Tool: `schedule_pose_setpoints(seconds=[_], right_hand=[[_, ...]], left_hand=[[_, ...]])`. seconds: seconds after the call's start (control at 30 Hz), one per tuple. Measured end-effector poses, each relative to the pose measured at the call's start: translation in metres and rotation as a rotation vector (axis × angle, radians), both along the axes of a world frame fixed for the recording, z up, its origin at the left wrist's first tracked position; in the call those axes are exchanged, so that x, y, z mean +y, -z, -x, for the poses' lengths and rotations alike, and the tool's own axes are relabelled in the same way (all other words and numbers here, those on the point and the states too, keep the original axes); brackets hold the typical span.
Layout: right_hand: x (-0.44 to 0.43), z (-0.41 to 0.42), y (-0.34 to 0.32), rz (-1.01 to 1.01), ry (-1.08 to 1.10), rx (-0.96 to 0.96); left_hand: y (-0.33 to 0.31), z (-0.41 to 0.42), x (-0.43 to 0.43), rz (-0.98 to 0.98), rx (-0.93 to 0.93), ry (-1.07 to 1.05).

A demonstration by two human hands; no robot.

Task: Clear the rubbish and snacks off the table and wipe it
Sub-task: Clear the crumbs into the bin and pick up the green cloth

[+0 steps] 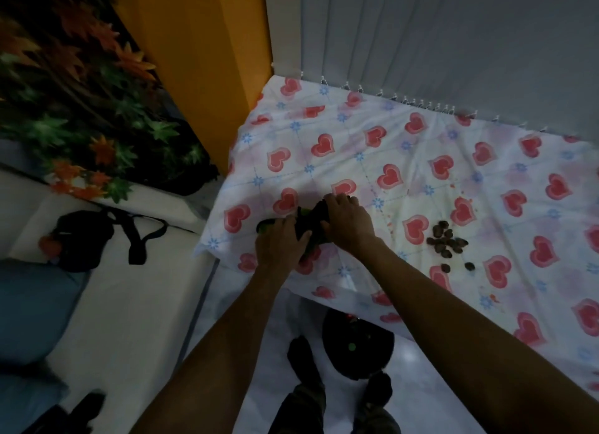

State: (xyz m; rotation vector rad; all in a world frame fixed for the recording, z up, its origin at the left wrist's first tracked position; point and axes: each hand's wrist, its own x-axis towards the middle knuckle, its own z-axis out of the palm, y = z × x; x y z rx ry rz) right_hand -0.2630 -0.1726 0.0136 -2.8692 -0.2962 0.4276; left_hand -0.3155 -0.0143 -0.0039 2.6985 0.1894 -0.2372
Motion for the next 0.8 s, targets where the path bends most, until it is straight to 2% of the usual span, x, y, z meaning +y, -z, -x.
schedule_pose_setpoints(seconds=[0.4,0.6,0.8], right_hand=[[-0.038,0.061,-0.016,-0.060,0.076,-0.003],[-0.072,0.137,-0.006,-0.092,-0.013,0.009],[-0.127,0.226,0.039,-0.112,-0.026,0.099]], left_hand=[[-0.015,0.033,-0.024,0.010,-0.014,0.000],[-0.010,0.102,-0.062,-0.018,-0.002,-0.008],[0.025,0.177,-0.110,-0.001,0.098,-0.052]])
